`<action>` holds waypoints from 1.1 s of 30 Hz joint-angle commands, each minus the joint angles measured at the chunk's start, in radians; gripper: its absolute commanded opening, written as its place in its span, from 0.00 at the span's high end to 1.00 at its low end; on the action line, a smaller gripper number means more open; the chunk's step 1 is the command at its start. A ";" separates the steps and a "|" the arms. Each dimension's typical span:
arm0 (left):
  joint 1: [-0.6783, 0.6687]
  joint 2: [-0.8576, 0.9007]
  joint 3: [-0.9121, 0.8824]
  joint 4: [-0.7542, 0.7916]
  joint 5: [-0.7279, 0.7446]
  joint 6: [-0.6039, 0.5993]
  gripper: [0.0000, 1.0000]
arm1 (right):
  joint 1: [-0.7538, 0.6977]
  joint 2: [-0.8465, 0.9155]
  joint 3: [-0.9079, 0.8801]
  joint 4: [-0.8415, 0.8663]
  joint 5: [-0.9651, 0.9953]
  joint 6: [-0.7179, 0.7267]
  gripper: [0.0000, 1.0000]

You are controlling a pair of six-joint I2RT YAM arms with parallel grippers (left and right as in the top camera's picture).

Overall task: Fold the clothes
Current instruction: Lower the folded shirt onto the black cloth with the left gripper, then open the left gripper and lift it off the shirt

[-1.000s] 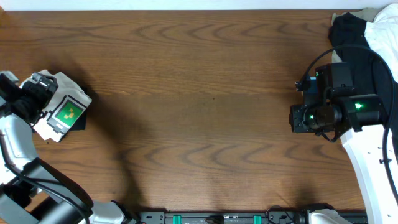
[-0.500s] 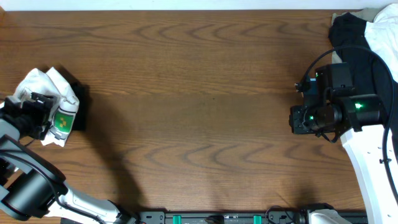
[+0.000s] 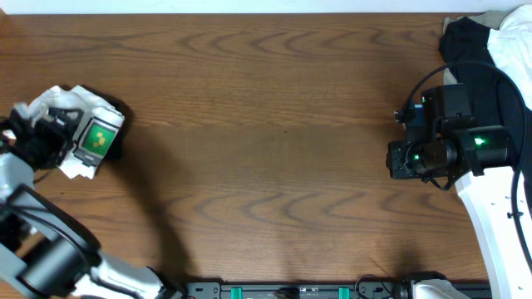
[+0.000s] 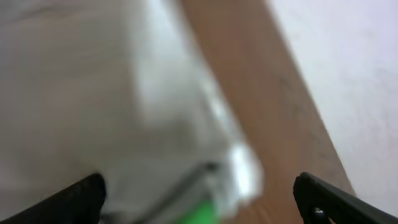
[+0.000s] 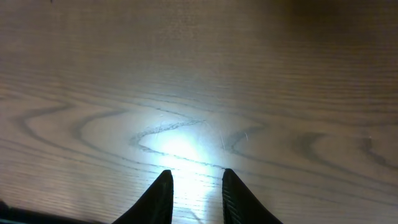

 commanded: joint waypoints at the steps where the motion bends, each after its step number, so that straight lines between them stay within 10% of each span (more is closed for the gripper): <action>1: -0.036 -0.169 0.000 0.003 0.038 0.051 0.02 | -0.006 -0.008 -0.001 -0.001 0.027 -0.013 0.75; 11: -0.169 -0.319 0.000 0.002 -0.049 0.051 0.02 | -0.006 -0.008 -0.001 -0.001 0.029 -0.013 0.75; 18: -0.230 -0.193 0.000 0.004 -0.219 0.051 0.02 | -0.006 -0.009 -0.001 -0.004 0.029 -0.013 0.74; 33: -0.229 0.189 0.000 0.050 -0.074 0.050 0.02 | -0.006 -0.008 -0.001 -0.006 0.029 -0.013 0.73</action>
